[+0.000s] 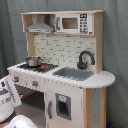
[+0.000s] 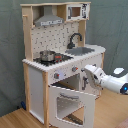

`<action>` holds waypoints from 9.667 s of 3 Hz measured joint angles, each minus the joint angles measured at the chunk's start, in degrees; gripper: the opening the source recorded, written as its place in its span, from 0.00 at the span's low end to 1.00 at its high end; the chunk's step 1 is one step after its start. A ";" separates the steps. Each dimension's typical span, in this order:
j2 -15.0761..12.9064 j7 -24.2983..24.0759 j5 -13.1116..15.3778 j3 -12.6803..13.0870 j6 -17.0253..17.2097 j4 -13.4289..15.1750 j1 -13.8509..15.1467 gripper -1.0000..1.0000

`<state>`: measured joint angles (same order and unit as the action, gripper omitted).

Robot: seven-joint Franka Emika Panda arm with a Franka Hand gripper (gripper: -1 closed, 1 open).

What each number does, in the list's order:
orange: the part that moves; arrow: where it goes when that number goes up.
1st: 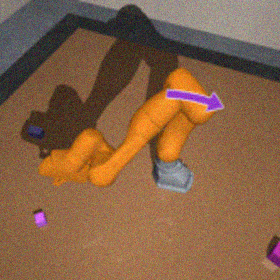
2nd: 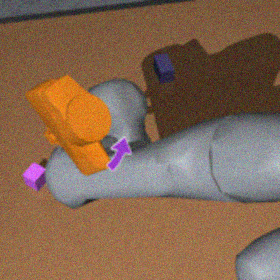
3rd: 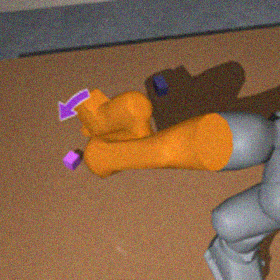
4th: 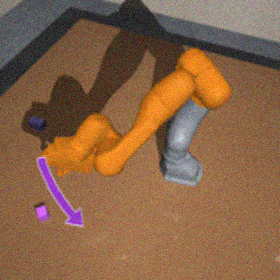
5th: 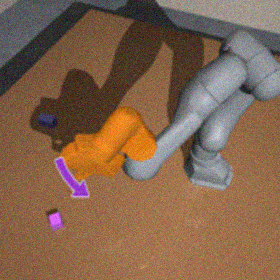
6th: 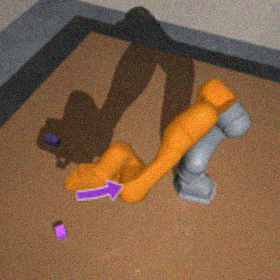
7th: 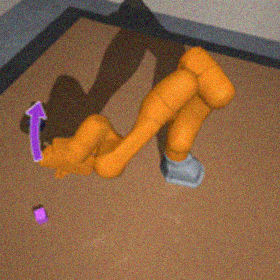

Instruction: Play with the kitchen

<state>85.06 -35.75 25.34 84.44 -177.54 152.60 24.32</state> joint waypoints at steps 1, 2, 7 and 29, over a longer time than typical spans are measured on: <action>0.00 6.33 0.00 -2.57 1.09 -0.11 -1.39 1.00; 0.00 12.76 0.00 -5.28 1.63 -0.12 -2.85 1.00; -0.16 41.19 0.00 -15.37 1.67 -0.61 -6.76 1.00; -49.14 114.81 0.01 -16.26 -3.88 -44.75 40.76 1.00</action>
<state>35.93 79.06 25.36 68.18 -181.42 107.85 65.08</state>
